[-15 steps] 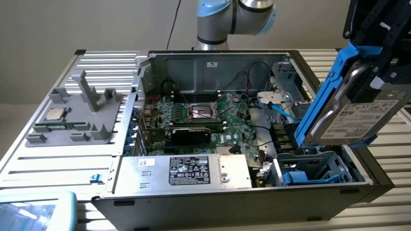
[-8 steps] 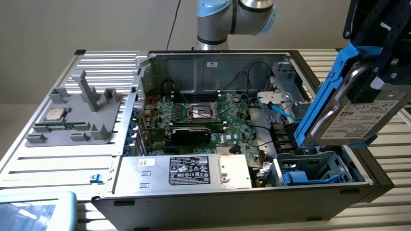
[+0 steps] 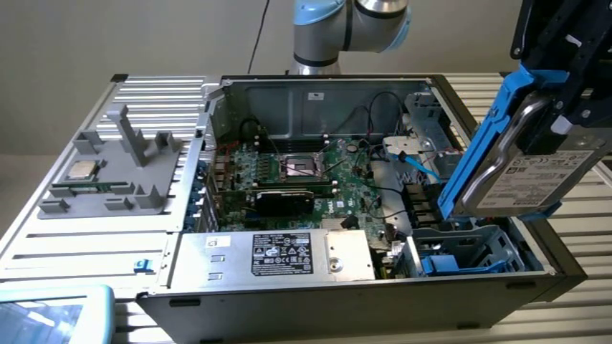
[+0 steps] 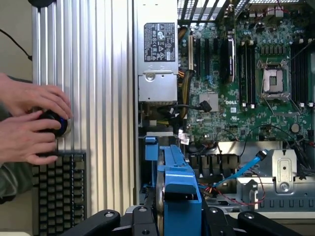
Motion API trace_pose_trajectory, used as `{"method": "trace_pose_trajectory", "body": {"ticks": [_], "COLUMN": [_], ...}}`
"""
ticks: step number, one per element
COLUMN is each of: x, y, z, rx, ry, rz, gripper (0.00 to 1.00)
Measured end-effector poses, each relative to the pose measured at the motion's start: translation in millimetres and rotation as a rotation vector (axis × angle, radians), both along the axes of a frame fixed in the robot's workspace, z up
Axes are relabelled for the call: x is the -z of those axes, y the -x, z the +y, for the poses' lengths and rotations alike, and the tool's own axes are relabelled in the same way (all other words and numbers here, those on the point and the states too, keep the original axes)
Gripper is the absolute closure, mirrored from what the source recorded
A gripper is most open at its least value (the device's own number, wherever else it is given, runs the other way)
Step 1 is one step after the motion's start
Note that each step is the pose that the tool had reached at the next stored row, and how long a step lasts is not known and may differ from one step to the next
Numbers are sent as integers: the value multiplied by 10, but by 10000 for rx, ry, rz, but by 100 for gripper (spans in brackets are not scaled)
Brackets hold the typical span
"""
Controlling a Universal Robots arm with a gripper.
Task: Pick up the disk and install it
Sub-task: 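Insert the disk into the insertion slot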
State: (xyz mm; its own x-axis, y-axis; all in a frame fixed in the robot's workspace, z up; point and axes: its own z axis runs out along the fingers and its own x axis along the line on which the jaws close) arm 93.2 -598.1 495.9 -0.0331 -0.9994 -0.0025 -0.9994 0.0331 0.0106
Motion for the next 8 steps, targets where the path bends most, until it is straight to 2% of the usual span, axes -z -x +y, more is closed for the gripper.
{"method": "trace_pose_trajectory", "body": {"ticks": [8], "x": [142], "y": [0], "z": [-10], "rx": [12], "ry": [-79], "rz": [7], "gripper": [63]}}
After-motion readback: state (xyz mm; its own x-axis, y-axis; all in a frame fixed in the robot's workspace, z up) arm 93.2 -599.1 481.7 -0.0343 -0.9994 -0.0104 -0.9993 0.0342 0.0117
